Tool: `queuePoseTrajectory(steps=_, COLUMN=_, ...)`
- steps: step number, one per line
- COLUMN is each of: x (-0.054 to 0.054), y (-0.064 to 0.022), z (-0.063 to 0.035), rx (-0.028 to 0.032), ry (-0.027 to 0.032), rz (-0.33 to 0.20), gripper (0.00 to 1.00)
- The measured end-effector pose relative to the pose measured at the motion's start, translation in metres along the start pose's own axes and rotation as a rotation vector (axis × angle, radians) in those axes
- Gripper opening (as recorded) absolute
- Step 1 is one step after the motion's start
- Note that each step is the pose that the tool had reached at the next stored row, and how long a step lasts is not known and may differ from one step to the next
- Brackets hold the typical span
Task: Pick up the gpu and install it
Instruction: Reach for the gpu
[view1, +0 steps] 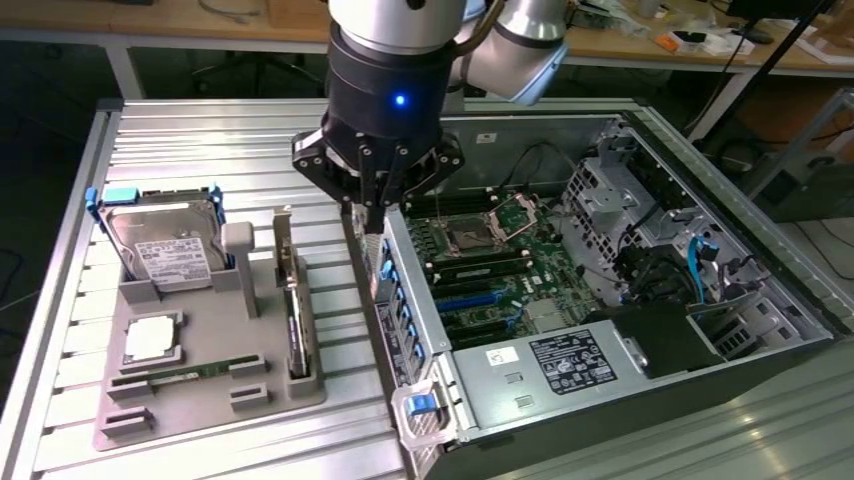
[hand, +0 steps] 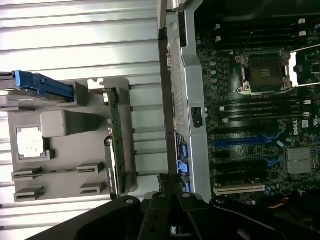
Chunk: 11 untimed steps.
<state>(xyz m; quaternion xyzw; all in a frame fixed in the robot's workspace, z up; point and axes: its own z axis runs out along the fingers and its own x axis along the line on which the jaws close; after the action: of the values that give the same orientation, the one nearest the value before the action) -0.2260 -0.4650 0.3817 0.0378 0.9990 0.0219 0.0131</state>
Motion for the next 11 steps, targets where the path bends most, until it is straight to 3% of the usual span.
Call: queuePoseTrajectory(steps=11, x=0.007, y=-0.0191, z=-0.001, rx=0.0002, ry=0.0001, rz=0.0, gripper=0.11)
